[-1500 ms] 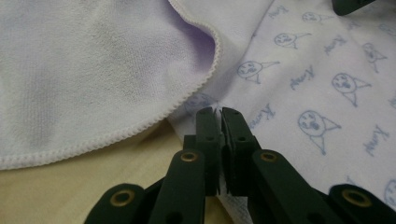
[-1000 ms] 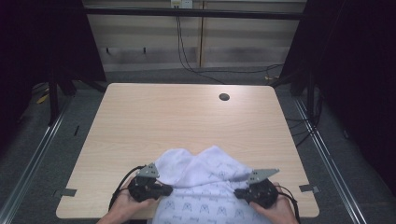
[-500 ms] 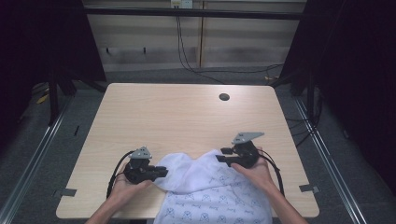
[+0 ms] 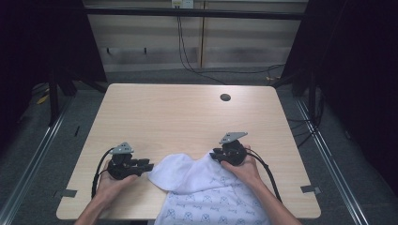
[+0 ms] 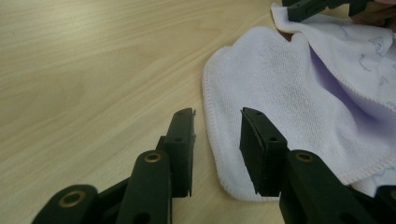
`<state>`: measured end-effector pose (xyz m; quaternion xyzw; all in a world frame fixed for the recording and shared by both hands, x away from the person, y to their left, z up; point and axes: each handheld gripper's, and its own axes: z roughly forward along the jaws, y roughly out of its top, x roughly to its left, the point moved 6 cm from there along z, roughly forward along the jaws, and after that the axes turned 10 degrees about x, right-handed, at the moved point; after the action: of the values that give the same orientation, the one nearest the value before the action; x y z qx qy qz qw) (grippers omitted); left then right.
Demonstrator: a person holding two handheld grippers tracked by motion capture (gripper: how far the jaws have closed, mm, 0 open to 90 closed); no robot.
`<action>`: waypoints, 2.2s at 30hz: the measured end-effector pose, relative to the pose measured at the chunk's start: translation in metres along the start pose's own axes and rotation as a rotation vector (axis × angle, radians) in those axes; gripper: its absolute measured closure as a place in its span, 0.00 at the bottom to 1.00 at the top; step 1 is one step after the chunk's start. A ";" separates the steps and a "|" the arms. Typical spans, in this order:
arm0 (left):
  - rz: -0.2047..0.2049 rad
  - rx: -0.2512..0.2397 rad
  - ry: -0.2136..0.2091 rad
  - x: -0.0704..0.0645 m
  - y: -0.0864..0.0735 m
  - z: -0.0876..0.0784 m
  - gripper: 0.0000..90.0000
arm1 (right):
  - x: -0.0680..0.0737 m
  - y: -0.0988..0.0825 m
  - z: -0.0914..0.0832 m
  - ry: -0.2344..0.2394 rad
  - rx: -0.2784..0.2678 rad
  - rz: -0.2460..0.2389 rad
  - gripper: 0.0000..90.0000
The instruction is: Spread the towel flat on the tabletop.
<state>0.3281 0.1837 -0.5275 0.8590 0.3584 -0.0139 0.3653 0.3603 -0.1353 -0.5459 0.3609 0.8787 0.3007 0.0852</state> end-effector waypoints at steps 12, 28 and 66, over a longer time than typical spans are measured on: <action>0.015 0.009 -0.021 -0.001 0.003 0.009 0.65 | -0.029 0.002 -0.051 -0.045 -0.125 0.094 0.97; 0.096 0.087 -0.002 -0.011 0.005 0.028 0.74 | -0.045 -0.019 -0.057 -0.077 -0.097 0.130 0.97; -0.220 -0.317 0.066 0.067 0.128 -0.039 0.79 | -0.132 0.051 -0.111 -0.221 -0.289 0.279 0.84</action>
<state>0.4482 0.1887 -0.4390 0.7464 0.4595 0.0309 0.4805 0.4450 -0.2484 -0.4356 0.4939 0.7533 0.3909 0.1892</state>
